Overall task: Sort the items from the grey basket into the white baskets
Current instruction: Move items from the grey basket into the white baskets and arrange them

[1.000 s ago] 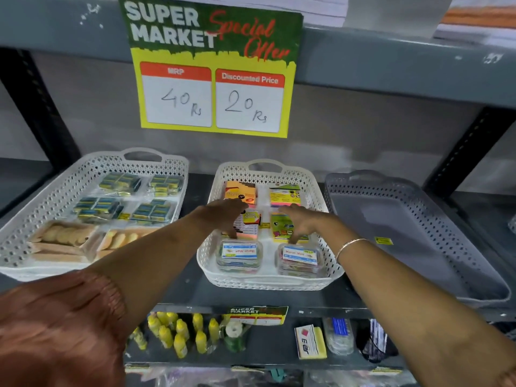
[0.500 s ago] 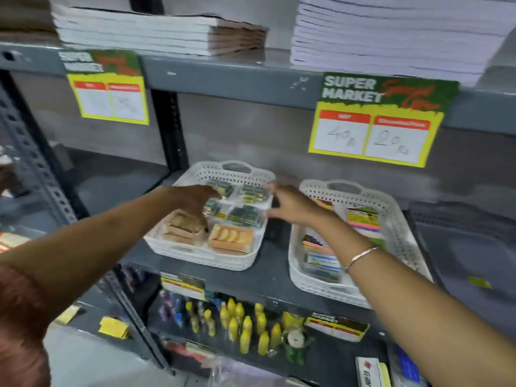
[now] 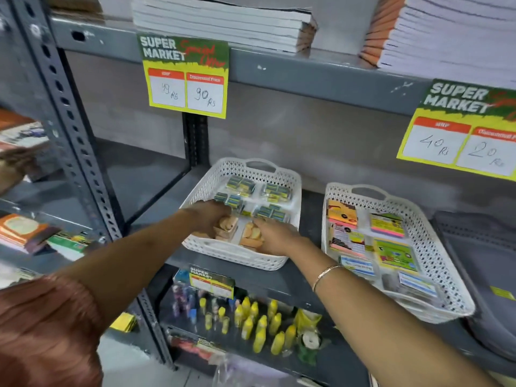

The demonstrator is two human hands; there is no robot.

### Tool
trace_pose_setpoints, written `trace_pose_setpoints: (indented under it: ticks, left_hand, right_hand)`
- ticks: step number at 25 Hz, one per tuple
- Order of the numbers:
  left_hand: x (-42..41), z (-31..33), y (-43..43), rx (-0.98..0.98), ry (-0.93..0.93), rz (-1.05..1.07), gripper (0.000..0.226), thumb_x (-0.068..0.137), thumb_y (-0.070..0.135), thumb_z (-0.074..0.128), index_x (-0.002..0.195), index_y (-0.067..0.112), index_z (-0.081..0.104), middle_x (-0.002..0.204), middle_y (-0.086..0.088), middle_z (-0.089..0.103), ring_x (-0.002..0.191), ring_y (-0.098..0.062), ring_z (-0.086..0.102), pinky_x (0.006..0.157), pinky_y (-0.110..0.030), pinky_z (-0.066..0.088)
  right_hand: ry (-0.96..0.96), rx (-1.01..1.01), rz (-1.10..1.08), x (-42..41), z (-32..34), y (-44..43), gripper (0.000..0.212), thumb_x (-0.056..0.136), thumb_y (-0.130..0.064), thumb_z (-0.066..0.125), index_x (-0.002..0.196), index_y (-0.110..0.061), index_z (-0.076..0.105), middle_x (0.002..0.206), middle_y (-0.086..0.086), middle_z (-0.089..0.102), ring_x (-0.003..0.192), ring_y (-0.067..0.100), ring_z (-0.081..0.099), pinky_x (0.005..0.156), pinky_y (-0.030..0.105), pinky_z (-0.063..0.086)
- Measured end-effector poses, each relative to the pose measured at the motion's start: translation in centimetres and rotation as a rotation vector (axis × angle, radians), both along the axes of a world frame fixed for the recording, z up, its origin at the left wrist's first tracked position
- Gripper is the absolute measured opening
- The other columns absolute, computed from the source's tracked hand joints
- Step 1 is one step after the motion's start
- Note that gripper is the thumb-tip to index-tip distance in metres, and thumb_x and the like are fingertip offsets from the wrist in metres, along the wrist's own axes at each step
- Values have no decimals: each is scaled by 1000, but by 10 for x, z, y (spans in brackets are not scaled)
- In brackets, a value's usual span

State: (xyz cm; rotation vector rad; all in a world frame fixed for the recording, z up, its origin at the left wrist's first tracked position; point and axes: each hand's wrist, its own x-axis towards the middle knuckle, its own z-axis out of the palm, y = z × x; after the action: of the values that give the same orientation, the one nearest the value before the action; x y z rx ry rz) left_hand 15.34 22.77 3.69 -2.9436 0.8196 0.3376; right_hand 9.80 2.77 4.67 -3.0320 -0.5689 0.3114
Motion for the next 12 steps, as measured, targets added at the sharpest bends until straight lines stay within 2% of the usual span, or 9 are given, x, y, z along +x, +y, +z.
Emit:
trace_pose_setpoints:
  ticks: [3, 4, 7, 8, 10, 12]
  left_hand:
    - [-3, 11, -4, -56, 107, 132, 53, 65, 16, 79, 110, 11, 50, 113, -10, 59, 99, -26, 53, 75, -31, 41]
    - [-1, 12, -5, -78, 106, 126, 57, 66, 19, 80, 113, 12, 49, 117, -10, 58, 102, -26, 52, 77, -31, 40]
    - [7, 16, -6, -250, 143, 149, 80, 70, 36, 77, 135, 13, 37, 137, -10, 47, 120, -26, 46, 98, -30, 38]
    - [10, 22, -6, -312, 155, 197, 82, 73, 41, 73, 138, 14, 31, 140, -10, 43, 122, -26, 45, 99, -29, 37]
    - [24, 26, -4, -408, 87, 241, 74, 81, 36, 67, 139, 12, 29, 143, -13, 40, 124, -27, 43, 99, -29, 36]
    - [36, 21, -5, -388, 53, 253, 70, 82, 28, 68, 138, 8, 31, 144, -15, 36, 129, -27, 38, 103, -32, 33]
  right_hand:
    - [30, 10, 7, 1, 2, 1, 71, 86, -41, 62, 146, -18, 32, 143, 9, 48, 129, 30, 49, 97, 37, 45]
    - [56, 16, -3, 5, 3, 1, 70, 85, -45, 62, 144, -19, 35, 142, 9, 50, 127, 30, 50, 96, 36, 45]
    - [50, 140, -119, 29, 9, -5, 65, 87, -53, 55, 136, -11, 43, 138, 13, 53, 123, 31, 53, 95, 39, 47]
    - [17, 171, -165, 39, 11, -8, 62, 88, -49, 55, 135, -9, 45, 138, 14, 53, 123, 30, 53, 97, 39, 47]
    - [-36, 124, -195, 59, 12, -15, 58, 89, -35, 60, 137, -5, 44, 140, 15, 50, 126, 31, 51, 98, 37, 46]
    - [-19, 13, -175, 74, 8, -18, 59, 86, -26, 66, 136, -4, 43, 138, 16, 50, 124, 32, 52, 97, 37, 48]
